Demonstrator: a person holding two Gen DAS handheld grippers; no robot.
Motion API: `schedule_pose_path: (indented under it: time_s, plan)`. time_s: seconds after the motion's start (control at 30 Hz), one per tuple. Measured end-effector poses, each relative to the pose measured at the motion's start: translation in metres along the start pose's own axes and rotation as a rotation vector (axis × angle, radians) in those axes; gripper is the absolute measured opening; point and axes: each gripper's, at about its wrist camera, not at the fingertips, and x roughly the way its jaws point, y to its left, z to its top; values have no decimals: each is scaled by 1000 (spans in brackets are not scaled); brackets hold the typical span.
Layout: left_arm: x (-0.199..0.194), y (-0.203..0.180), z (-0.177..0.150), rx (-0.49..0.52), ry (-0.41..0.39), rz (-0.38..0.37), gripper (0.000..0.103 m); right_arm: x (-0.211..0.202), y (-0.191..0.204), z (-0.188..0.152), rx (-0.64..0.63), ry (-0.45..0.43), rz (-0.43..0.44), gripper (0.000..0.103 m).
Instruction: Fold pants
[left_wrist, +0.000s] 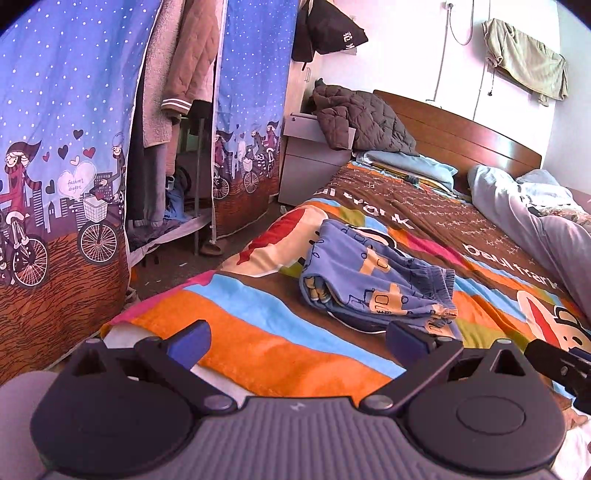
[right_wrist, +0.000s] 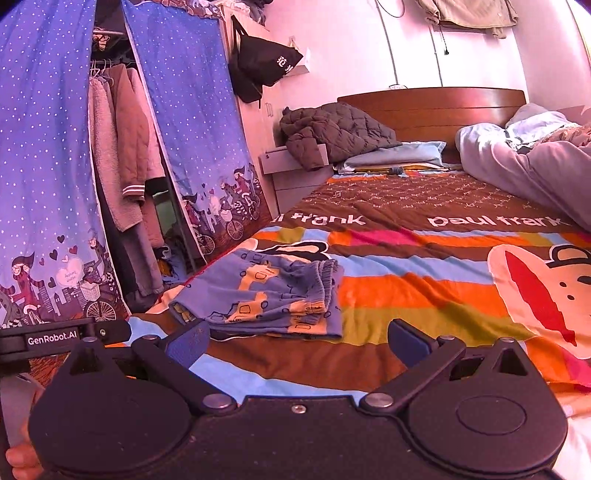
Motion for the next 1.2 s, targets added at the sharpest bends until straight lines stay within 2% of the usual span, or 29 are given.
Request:
schedule_pose_path:
  time_s: [0.43, 1.2]
  plan:
    - [-1, -1, -2, 9, -10, 7, 103, 0, 2, -1, 6, 14, 22, 102]
    - [-2, 0, -2, 33, -20, 22, 103, 1, -4, -3, 13, 11, -31, 102]
